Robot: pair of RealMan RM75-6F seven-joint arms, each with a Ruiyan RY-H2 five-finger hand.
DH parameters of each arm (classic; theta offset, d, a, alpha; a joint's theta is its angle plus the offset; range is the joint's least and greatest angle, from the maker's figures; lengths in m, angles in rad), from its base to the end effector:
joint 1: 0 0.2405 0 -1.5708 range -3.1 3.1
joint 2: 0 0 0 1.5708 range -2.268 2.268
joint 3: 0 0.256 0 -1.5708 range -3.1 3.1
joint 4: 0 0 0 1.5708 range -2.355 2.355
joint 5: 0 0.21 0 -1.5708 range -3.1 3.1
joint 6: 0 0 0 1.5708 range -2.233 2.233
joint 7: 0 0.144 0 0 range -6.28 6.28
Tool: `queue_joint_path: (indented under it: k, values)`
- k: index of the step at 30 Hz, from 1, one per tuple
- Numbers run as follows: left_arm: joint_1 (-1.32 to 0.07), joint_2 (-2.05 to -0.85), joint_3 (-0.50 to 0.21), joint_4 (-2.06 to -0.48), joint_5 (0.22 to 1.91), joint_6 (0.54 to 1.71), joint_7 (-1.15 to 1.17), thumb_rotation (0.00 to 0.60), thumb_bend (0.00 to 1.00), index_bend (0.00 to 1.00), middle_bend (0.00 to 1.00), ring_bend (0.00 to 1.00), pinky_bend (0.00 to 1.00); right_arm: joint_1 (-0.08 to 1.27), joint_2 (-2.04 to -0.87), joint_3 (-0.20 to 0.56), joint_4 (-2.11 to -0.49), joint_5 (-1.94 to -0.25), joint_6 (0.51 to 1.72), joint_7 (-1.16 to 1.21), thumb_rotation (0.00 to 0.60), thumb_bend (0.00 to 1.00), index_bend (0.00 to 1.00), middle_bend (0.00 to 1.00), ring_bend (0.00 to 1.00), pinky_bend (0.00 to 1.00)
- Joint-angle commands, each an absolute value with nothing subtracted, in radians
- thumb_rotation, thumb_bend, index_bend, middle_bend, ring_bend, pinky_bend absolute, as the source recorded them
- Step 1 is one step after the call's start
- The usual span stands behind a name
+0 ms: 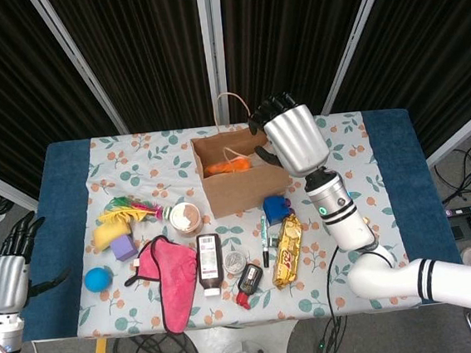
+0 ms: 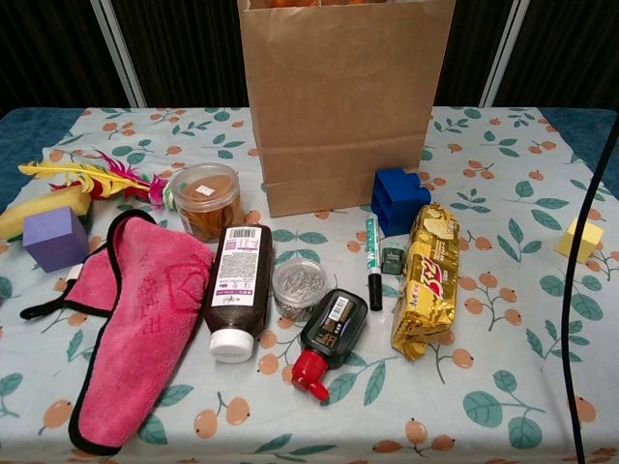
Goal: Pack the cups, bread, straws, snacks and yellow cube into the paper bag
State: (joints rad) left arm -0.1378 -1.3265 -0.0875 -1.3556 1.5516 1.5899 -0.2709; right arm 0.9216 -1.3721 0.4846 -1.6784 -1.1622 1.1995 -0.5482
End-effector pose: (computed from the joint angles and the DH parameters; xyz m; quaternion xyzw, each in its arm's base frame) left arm -0.3142 0.2062 0.1308 -0.5444 -0.3853 -0.5166 0.5369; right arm -0.0021 -0.3883 0.1210 0.6462 -0.1684 0.5617 0.4884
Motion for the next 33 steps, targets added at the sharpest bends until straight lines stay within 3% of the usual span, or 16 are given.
queue_joint_path:
  k: [1, 8, 12, 17, 22, 27, 33]
  values:
    - [-0.137, -1.326, -0.086, -1.359, 1.553, 1.592, -0.27, 0.573, 0.15, 0.15, 0.14, 0.09, 0.19, 0.914, -1.361, 0.486, -1.694, -1.15, 1.211, -0.549, 0.6, 0.09, 0.54, 0.5, 0.32, 0.3]
    - [-0.135, -1.319, -0.084, -1.376, 1.562, 1.6, -0.256, 0.573, 0.15, 0.15, 0.14, 0.09, 0.19, 0.889, -1.304, 0.506, -1.81, -1.22, 1.28, -0.505, 0.6, 0.09, 0.53, 0.5, 0.32, 0.29]
    - [-0.136, -1.318, -0.084, -1.387, 1.564, 1.602, -0.251, 0.57, 0.15, 0.15, 0.14, 0.09, 0.19, 0.838, -1.213, 0.492, -1.938, -1.288, 1.309, -0.493, 0.6, 0.09, 0.53, 0.5, 0.32, 0.29]
    - [-0.138, -1.326, -0.08, -1.391, 1.569, 1.599, -0.242, 0.568, 0.15, 0.15, 0.14, 0.09, 0.19, 0.733, -1.042, 0.319, -2.008, -1.472, 1.228, -0.434, 0.6, 0.08, 0.53, 0.49, 0.31, 0.29]
    - [-0.14, -1.332, -0.082, -1.391, 1.568, 1.597, -0.229, 0.572, 0.15, 0.15, 0.14, 0.09, 0.19, 0.654, -0.956, 0.135, -1.92, -1.703, 1.192, -0.264, 0.6, 0.07, 0.52, 0.49, 0.31, 0.29]
    - [-0.142, -1.341, -0.087, -1.388, 1.56, 1.594, -0.218, 0.569, 0.15, 0.15, 0.14, 0.09, 0.19, 0.656, -0.977, 0.009, -1.752, -1.891, 1.144, -0.157, 0.6, 0.03, 0.52, 0.48, 0.29, 0.29]
    - [-0.138, -1.355, -0.084, -1.376, 1.556, 1.595, -0.21, 0.572, 0.15, 0.15, 0.14, 0.09, 0.19, 0.732, -1.055, -0.034, -1.63, -1.945, 0.964, -0.216, 0.6, 0.0, 0.38, 0.39, 0.16, 0.2]
